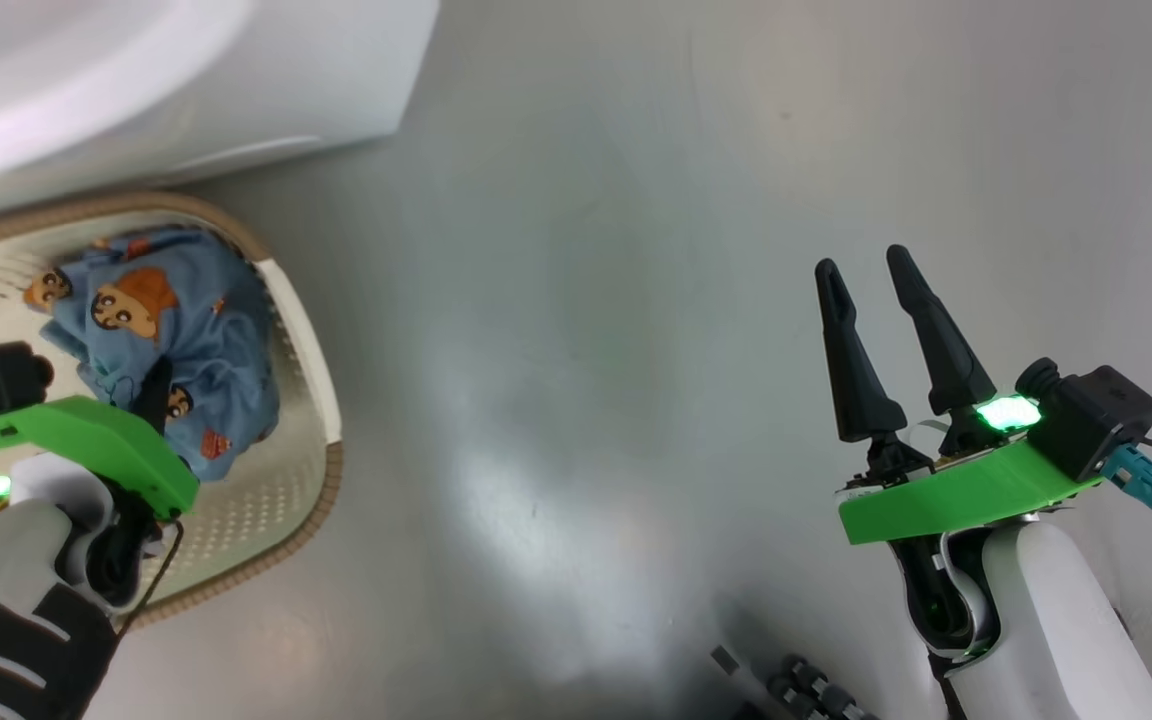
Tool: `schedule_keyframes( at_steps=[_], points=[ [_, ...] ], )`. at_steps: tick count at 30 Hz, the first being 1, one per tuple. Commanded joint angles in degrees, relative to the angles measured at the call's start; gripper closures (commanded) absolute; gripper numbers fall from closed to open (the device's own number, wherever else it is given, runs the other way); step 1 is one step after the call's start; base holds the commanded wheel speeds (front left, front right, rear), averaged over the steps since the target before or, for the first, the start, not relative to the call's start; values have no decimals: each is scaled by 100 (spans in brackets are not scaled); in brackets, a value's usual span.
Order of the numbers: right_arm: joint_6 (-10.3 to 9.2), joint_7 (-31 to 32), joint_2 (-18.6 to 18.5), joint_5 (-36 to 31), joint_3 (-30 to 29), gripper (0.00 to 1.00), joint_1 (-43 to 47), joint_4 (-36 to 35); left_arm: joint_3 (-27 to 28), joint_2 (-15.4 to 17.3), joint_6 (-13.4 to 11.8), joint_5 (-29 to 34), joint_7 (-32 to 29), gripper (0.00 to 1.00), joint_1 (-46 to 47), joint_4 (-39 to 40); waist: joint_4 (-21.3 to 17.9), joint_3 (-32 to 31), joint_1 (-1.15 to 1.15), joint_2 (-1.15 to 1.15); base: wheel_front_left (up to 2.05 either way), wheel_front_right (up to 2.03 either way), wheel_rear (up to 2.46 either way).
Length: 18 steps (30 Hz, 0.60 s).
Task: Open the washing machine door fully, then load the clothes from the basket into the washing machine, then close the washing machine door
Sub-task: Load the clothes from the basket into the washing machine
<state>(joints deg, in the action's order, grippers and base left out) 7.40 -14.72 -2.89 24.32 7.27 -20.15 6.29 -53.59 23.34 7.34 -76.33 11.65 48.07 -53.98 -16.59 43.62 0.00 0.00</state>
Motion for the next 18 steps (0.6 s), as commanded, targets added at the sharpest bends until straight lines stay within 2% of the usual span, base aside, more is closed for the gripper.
schedule_keyframes(
  at_steps=[1,8,13,18],
  points=[
    [9,-28,1,-53,91,0,135,-91,94,147,14,-34,76,100,-134,55,137,-221,0,0,0,0,0],
    [9,-28,-31,-126,64,0,190,150,228,198,14,-104,327,100,-609,260,373,-972,0,0,0,0,0],
    [9,-28,-178,-108,24,0,318,331,1024,168,14,458,332,100,-1017,608,599,-1489,0,0,0,0,0],
    [9,-28,-331,-66,26,0,496,493,1889,0,14,1245,333,100,-1582,958,803,-1988,0,0,0,0,0]
  ],
)
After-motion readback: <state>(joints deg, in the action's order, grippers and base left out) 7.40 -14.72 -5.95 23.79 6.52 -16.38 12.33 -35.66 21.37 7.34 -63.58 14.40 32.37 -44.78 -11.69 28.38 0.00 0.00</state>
